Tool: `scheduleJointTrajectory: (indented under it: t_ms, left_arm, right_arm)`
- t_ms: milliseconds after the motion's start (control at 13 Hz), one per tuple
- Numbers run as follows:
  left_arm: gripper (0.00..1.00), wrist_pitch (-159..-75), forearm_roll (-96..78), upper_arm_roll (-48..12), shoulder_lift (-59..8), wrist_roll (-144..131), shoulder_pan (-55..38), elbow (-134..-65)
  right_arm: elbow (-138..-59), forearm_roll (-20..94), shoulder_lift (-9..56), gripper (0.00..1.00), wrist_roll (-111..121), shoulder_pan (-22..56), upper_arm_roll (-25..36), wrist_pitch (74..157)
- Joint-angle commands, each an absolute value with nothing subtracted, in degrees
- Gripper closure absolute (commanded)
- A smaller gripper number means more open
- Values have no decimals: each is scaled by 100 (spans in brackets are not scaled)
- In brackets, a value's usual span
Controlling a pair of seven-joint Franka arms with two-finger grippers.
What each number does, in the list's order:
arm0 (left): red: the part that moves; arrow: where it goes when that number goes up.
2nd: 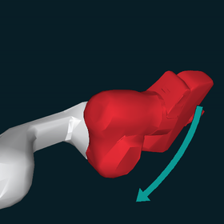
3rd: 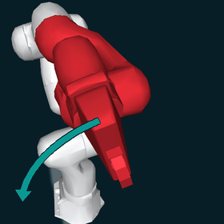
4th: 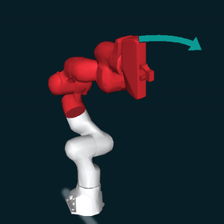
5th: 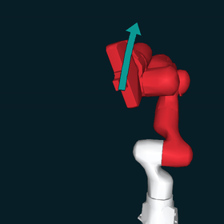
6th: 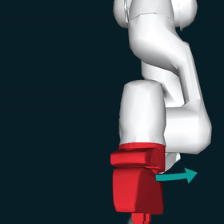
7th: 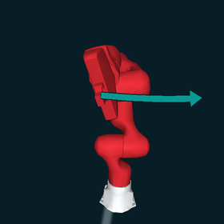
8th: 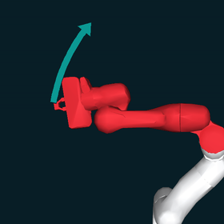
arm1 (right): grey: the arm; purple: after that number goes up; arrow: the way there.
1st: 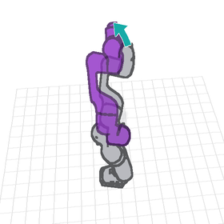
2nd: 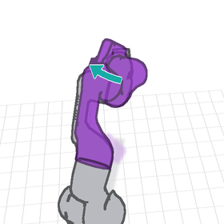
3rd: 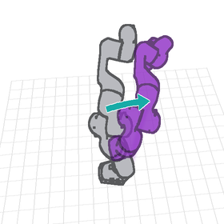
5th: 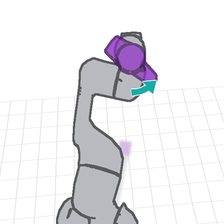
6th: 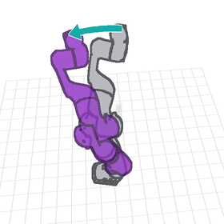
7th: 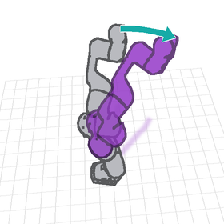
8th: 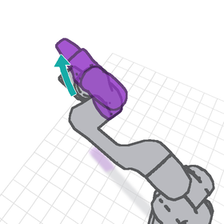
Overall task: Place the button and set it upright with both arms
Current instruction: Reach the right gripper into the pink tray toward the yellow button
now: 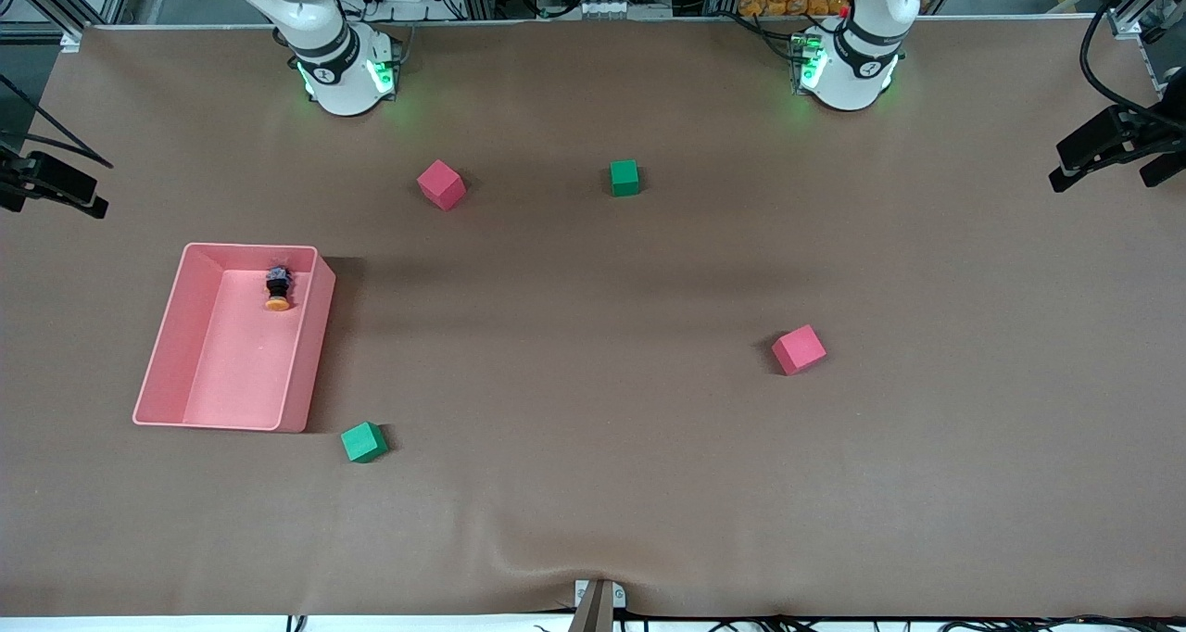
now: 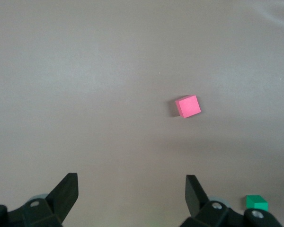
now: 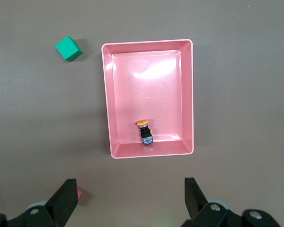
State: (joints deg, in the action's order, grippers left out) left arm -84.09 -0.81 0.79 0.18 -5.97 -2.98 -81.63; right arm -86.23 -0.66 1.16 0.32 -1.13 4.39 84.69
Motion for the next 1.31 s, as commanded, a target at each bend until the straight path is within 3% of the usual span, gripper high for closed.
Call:
scheduleJointTrajectory:
  t_ms: [0, 308, 769, 1231]
  left_arm:
    - [0, -8332, -44, 53, 52, -580, -264, -8103]
    - [0, -8341, -26, 53, 44, -589, -272, -8095]
    - [0, -8332, -44, 53, 44, -571, -264, -8095]
    - [0, -8332, -35, 62, 44, -571, -255, -8095]
  right_arm:
    - [-8824, -158, -70, 0, 97, -114, 439, 8543]
    - [-8929, -158, -62, 0, 97, -141, 448, 8604]
    - [-10290, -150, -44, 0, 88, -272, 475, 9754]
    - [-12381, -141, 70, 0, 88, -272, 475, 12187]
